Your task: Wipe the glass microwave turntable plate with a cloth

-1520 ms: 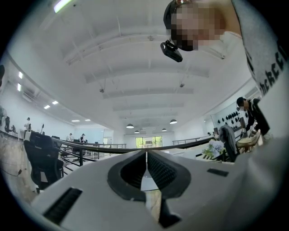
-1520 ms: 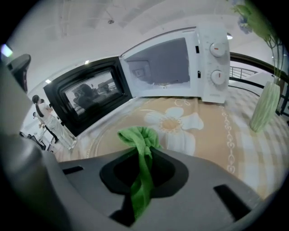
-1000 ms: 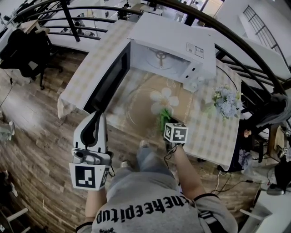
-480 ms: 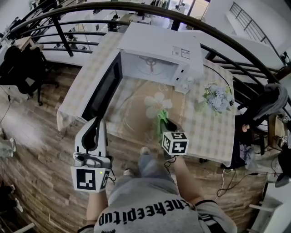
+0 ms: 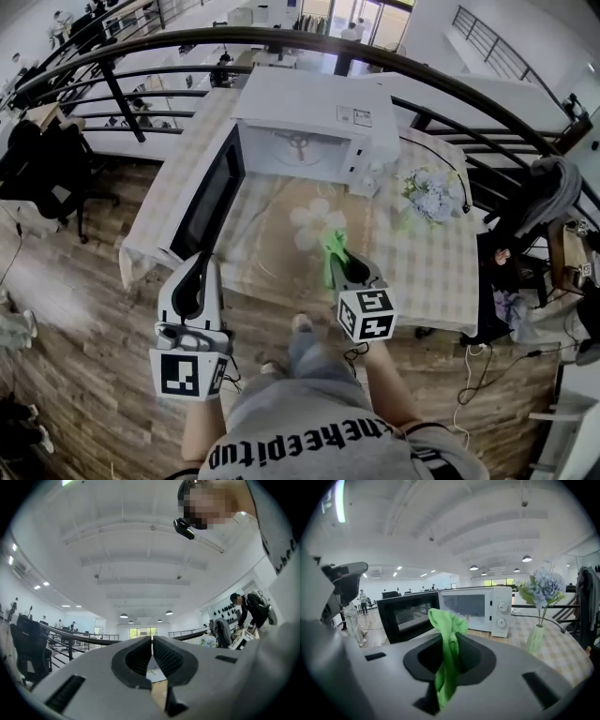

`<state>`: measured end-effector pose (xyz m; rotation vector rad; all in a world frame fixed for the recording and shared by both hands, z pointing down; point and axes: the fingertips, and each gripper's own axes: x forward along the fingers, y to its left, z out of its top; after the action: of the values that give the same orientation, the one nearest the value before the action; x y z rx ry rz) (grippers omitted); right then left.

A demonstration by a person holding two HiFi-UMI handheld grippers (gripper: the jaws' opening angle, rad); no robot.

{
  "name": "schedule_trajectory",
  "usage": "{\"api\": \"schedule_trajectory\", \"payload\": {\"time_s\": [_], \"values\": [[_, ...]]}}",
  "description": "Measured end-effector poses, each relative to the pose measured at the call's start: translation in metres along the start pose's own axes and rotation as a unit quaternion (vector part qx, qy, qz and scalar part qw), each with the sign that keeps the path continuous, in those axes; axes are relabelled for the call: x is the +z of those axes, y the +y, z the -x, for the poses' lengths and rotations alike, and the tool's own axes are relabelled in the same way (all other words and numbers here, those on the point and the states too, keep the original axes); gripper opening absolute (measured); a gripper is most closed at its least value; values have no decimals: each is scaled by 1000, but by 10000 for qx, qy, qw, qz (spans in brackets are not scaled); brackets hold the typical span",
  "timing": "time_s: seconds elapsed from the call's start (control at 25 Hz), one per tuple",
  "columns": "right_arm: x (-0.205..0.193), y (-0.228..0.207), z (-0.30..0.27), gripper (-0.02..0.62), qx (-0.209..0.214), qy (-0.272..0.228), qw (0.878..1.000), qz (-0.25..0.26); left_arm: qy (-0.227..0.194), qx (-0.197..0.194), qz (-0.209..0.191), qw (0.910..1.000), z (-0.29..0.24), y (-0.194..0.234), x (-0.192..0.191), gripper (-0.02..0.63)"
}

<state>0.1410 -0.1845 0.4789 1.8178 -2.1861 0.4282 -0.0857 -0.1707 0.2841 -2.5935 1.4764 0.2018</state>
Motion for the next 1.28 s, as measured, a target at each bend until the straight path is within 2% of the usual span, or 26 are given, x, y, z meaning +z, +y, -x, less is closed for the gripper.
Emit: {"api": "schedule_trajectory", "payload": {"time_s": [0.64, 1.28], "values": [[62, 20, 68, 55, -62, -939, 9950, 348, -204, -275, 65, 9994, 10, -15, 19, 12], [106, 33, 111, 55, -182, -1574, 9854, 627, -321, -360, 62, 9988, 15, -17, 30, 12]]}}
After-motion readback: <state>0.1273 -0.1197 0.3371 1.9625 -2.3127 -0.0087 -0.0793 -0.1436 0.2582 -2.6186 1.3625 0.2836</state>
